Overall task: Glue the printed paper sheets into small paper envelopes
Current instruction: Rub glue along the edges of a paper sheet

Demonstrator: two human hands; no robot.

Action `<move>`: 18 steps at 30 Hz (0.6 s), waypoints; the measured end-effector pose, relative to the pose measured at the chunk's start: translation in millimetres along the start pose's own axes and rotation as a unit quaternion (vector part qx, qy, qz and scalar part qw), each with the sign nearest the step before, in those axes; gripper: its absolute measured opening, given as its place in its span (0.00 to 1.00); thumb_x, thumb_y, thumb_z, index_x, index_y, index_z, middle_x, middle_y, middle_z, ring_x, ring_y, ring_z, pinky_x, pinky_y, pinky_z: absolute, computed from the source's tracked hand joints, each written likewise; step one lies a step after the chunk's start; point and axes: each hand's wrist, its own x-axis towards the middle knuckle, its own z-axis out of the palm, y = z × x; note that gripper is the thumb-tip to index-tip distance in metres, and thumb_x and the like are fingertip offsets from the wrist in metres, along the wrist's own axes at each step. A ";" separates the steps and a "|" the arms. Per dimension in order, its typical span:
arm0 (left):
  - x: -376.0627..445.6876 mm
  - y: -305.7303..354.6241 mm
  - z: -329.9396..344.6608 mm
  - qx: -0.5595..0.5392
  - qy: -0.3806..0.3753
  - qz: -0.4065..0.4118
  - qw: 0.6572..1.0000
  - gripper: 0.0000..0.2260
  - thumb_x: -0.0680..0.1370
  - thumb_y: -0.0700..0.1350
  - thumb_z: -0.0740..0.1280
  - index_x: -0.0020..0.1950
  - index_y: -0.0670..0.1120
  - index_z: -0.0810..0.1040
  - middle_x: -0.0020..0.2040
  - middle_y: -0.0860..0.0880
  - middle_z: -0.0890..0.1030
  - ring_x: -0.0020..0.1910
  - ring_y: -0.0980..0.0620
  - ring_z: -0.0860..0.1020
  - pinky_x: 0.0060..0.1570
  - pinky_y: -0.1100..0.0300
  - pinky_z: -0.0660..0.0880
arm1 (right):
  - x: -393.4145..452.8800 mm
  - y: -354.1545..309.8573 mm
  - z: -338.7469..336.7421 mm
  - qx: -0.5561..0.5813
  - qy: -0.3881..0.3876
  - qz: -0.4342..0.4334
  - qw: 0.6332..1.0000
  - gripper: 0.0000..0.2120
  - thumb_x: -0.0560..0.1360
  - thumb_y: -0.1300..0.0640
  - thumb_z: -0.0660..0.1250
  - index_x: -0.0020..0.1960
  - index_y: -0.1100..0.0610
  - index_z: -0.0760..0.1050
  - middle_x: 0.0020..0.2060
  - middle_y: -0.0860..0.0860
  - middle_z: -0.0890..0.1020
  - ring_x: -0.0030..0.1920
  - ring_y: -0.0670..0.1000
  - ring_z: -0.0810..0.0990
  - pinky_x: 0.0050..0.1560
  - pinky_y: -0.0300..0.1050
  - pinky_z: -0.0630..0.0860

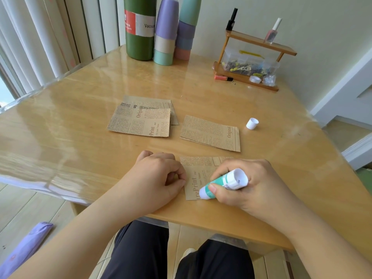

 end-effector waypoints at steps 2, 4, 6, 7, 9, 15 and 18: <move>-0.2 -0.6 -0.2 -0.001 -0.001 0.000 1.000 0.03 0.69 0.50 0.63 0.36 0.58 0.73 0.29 0.58 0.66 0.39 0.62 0.70 0.51 0.65 0.62 | 2.3 1.1 -0.9 0.005 0.005 0.002 1.000 0.05 0.65 0.54 0.71 0.34 0.56 0.79 0.29 0.38 0.80 0.31 0.41 0.76 0.30 0.28 0.67; -0.3 -1.0 -0.2 -0.004 -0.003 0.001 1.000 0.03 0.70 0.50 0.64 0.37 0.58 0.73 0.29 0.58 0.66 0.39 0.63 0.70 0.50 0.66 0.62 | 6.3 2.6 -2.3 0.008 0.017 0.015 1.000 0.06 0.66 0.54 0.73 0.34 0.55 0.79 0.27 0.39 0.79 0.29 0.41 0.75 0.28 0.28 0.66; 0.0 -1.0 -0.1 -0.005 -0.003 0.000 1.000 0.03 0.70 0.50 0.64 0.36 0.58 0.73 0.29 0.58 0.66 0.39 0.64 0.70 0.50 0.65 0.62 | 11.6 4.2 -4.1 0.008 0.027 0.033 0.999 0.06 0.67 0.58 0.75 0.34 0.57 0.79 0.24 0.38 0.77 0.26 0.41 0.72 0.26 0.28 0.63; 0.1 -0.7 -0.2 -0.004 -0.003 -0.002 1.000 0.03 0.69 0.50 0.63 0.36 0.58 0.73 0.29 0.58 0.66 0.39 0.63 0.70 0.50 0.65 0.62 | 14.4 5.1 -5.0 0.007 0.028 0.039 0.999 0.06 0.68 0.60 0.74 0.35 0.59 0.79 0.23 0.37 0.76 0.25 0.41 0.71 0.26 0.28 0.62; -0.1 -0.1 -0.4 -0.006 -0.003 -0.002 1.000 0.03 0.69 0.51 0.62 0.36 0.58 0.73 0.29 0.58 0.66 0.39 0.63 0.70 0.50 0.64 0.63 | 18.6 6.3 -6.5 0.001 0.028 0.039 0.999 0.06 0.70 0.63 0.72 0.36 0.62 0.78 0.21 0.36 0.75 0.24 0.40 0.71 0.25 0.27 0.61; -0.6 -0.5 -0.8 -0.008 0.002 -0.003 1.000 0.03 0.69 0.50 0.63 0.36 0.56 0.75 0.29 0.57 0.67 0.38 0.63 0.70 0.50 0.60 0.65 | 13.3 8.9 -7.3 0.000 0.031 0.030 0.999 0.06 0.69 0.61 0.73 0.35 0.59 0.79 0.26 0.39 0.79 0.26 0.41 0.72 0.27 0.27 0.63; -0.3 -0.8 -0.5 -0.007 0.004 -0.001 1.000 0.03 0.69 0.50 0.63 0.36 0.57 0.75 0.29 0.58 0.67 0.37 0.63 0.70 0.50 0.59 0.66 | 2.5 10.4 -7.5 -0.004 0.031 0.026 0.999 0.06 0.68 0.59 0.75 0.34 0.57 0.79 0.26 0.39 0.78 0.28 0.41 0.73 0.28 0.28 0.65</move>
